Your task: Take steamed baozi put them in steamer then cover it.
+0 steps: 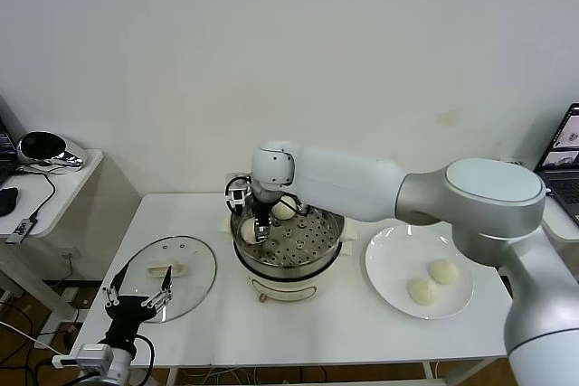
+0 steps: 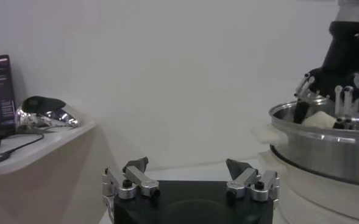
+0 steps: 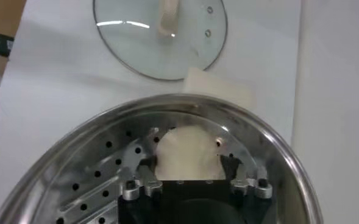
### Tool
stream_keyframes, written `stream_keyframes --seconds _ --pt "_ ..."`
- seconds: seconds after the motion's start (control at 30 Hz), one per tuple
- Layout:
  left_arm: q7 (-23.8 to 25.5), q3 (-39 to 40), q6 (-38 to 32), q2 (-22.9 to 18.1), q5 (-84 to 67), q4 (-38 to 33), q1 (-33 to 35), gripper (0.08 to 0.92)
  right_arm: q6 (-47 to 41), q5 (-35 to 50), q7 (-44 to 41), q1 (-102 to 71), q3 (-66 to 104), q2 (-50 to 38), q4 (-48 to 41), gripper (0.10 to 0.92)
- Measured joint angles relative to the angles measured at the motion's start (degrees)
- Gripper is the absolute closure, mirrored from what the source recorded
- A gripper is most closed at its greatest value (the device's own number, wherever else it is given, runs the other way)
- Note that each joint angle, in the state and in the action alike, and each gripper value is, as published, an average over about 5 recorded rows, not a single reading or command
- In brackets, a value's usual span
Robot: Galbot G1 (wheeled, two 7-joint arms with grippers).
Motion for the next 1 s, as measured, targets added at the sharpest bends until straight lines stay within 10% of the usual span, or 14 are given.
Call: stream_keyframes --seconds 1.0 --pt "0.1 -0.1 0.1 0.7 0.8 0.1 1.4 0.177 15.8 -20.0 -15.7 3.1 1.4 -50.4 29.0 0.203"
